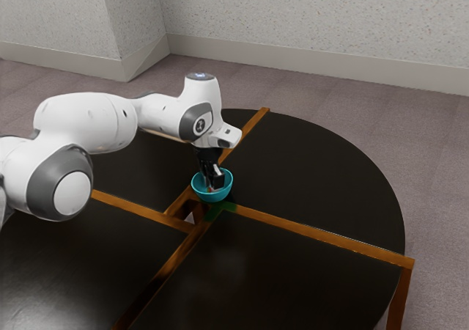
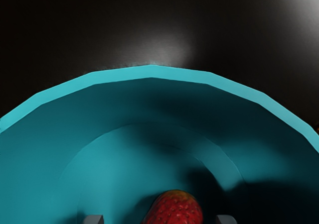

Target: Take strawberry from the bowl

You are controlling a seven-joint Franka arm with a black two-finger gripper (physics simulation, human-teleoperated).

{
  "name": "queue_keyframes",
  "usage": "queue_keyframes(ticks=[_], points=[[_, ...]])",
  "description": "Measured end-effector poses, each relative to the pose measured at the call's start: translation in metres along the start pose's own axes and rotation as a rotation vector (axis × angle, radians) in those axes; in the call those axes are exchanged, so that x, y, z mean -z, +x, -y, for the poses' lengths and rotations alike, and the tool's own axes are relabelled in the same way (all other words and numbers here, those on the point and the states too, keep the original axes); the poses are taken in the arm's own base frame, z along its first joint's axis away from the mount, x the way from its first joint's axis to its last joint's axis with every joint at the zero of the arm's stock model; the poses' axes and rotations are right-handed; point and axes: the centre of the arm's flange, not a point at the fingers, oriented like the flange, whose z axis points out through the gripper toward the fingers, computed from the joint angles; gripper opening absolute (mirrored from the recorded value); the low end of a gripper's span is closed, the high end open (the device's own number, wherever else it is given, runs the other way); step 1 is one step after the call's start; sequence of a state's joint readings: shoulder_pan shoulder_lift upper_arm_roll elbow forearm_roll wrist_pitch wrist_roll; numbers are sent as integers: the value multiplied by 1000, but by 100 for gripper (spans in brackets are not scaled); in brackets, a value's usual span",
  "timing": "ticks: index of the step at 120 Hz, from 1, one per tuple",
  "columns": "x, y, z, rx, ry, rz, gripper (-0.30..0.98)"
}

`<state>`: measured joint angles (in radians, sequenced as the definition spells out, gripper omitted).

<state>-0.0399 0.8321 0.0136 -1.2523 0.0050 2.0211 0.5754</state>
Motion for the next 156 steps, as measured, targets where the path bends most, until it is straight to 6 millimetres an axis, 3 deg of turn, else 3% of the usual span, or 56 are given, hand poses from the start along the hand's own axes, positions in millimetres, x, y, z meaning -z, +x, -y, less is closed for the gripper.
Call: queue_keyframes(ticks=[80, 96, 110, 120, 133, 146, 156], points=[[-2, -1, 8, 23, -7, -38, 12], [12, 0, 7, 22, 2, -51, 10], [46, 4, -4, 10, 21, -81, 8], [75, 11, -30, -23, 33, -99, 8], [98, 40, -108, -127, 36, -106, 7], [95, 67, -186, -227, 32, -95, 7], [67, 80, -219, -266, 22, -67, 6]])
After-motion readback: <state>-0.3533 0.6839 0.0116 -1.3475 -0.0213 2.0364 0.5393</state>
